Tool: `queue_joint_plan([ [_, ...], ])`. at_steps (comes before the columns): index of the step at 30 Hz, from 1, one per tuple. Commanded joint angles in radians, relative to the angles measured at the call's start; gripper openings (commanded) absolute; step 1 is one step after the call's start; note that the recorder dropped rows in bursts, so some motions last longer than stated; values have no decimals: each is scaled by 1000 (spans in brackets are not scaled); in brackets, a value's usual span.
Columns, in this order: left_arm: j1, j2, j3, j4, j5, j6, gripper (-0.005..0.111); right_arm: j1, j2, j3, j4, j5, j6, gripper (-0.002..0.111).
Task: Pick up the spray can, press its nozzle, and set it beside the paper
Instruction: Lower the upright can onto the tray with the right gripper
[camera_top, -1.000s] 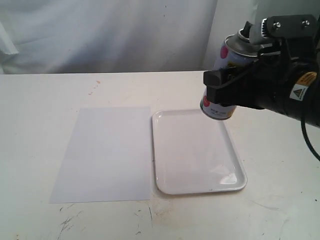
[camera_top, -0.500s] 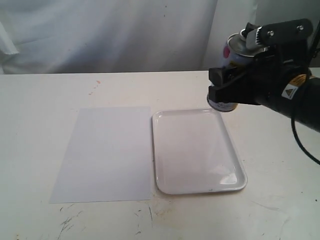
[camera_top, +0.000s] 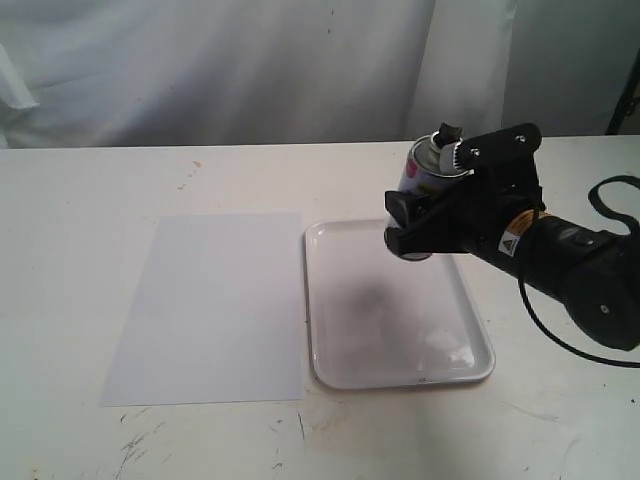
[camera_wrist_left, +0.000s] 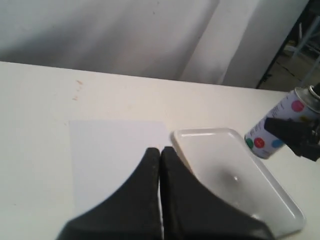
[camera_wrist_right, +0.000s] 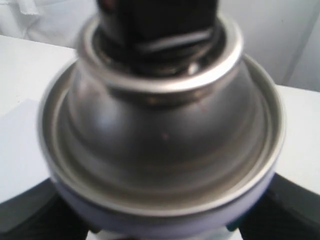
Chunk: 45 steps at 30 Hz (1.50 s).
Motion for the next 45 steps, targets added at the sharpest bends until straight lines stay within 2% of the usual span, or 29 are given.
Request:
queue_joint_plan([
  [1,0,-116,21,-2,-97,-13,0,-28,37,-38,-48,-70,31,0],
  [7,0,-292,21,8,-114,-11,0,-27,98,-75,-132,-111,72,0],
  [12,0,-377,21,42,-51,-15,0,-27,155,-104,-156,-130,76,0],
  [21,0,-406,21,42,88,-17,0,-31,214,-138,-168,-93,84,0],
  [29,0,-406,21,47,100,-17,0,-31,215,-138,-123,9,75,1],
  [32,0,-406,21,51,100,-17,0,-31,215,-138,-130,-9,75,8],
  [36,0,-406,21,66,114,-17,0,-31,215,-138,-150,-40,75,26],
  [38,0,-406,21,81,126,-33,0,-31,215,-138,-150,-42,78,39],
  [39,0,-406,21,108,131,-75,0,-31,215,-138,-150,-42,80,53],
  [41,0,-406,21,132,140,-98,0,-31,215,-138,-141,-42,80,68],
  [45,0,-406,21,132,143,-98,0,-31,213,-138,-120,-23,94,75],
])
